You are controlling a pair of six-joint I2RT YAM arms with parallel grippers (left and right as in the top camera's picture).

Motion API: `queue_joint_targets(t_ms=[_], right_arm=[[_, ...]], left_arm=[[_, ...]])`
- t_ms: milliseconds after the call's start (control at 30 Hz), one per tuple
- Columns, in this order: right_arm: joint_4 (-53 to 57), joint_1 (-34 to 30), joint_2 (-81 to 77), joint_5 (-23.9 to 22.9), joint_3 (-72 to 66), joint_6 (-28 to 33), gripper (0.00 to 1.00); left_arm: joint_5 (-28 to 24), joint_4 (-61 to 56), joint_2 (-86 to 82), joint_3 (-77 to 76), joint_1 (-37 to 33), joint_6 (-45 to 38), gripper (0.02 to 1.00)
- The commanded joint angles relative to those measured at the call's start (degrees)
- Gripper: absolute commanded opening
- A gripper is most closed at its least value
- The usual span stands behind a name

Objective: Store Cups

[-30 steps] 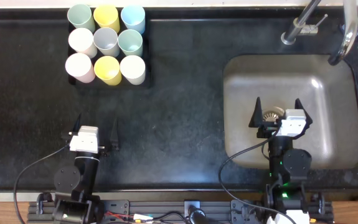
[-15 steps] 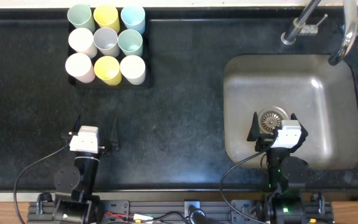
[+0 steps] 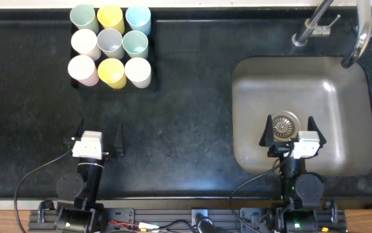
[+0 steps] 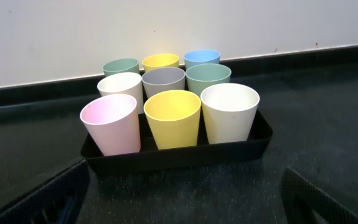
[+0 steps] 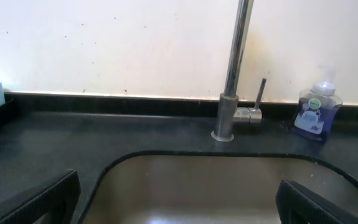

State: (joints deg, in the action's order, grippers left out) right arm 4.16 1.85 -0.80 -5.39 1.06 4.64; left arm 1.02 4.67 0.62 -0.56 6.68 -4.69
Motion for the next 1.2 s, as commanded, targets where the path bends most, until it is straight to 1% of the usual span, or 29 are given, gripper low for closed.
queue_joint_targets(t_ms=[33,433,500,600,1200], right_arm=[[-0.1,-0.3,0.6,-0.4,-0.8,-0.4,0.996],[-0.1,-0.4,0.6,-0.3,-0.8,-0.4,0.993],[-0.1,-0.4,0.6,0.8,-0.8,-0.4,0.998],[0.3,-0.4,0.6,4.1,-0.8,-0.4,0.998],[0.3,-0.4,0.6,4.1,-0.8,-0.4,0.996]], left_arm=[[-0.5,0.1,-0.5,0.1,0.2,0.2,0.998],[-0.5,0.1,-0.5,0.1,0.2,0.2,0.998],[-0.5,0.1,-0.5,0.1,0.2,0.2,0.998],[-0.5,0.1,-0.5,0.1,0.2,0.2,0.998],[-0.5,0.1,-0.5,0.1,0.2,0.2,0.996]])
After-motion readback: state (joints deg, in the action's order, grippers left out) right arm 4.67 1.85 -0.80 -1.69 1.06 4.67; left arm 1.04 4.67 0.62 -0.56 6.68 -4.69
